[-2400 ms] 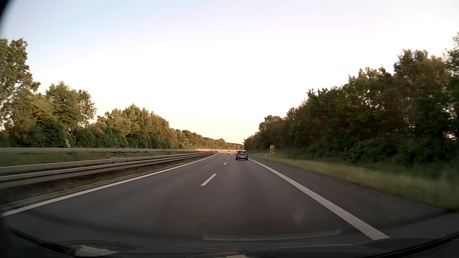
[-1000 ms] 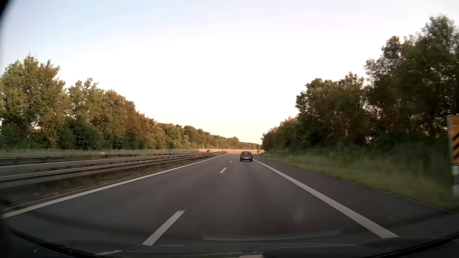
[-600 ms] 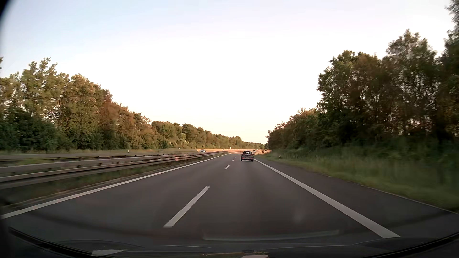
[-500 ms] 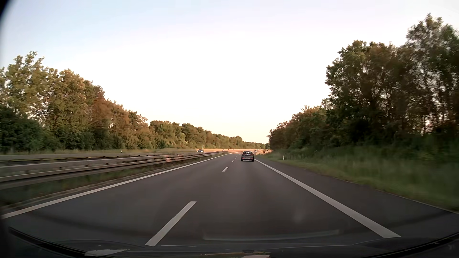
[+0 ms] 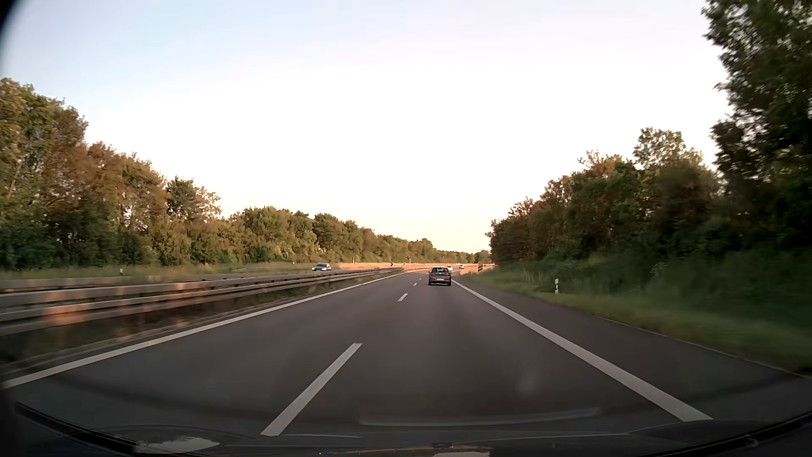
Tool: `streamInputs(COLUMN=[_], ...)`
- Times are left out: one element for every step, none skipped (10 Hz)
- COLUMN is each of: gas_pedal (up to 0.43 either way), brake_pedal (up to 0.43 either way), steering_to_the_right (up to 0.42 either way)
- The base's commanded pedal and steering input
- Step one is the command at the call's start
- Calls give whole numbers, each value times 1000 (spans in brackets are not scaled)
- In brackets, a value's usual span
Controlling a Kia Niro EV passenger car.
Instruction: Follow the waypoints while adhering to traffic rules and regulations
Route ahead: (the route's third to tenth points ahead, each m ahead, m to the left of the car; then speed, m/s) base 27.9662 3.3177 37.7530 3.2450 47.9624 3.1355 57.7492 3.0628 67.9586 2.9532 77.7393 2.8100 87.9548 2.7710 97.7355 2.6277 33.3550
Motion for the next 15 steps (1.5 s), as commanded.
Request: streamInputs(gas_pedal=[280,280,280,280,280,287,287,287,287,287,299,299,299,299,299], brake_pedal=[12,18,18,18,18,18,18,18,18,18,12,18,18,12,12], steering_to_the_right=[-3,-2,-2,-1,0,0,1,2,2,2,3,3,3,3,3])
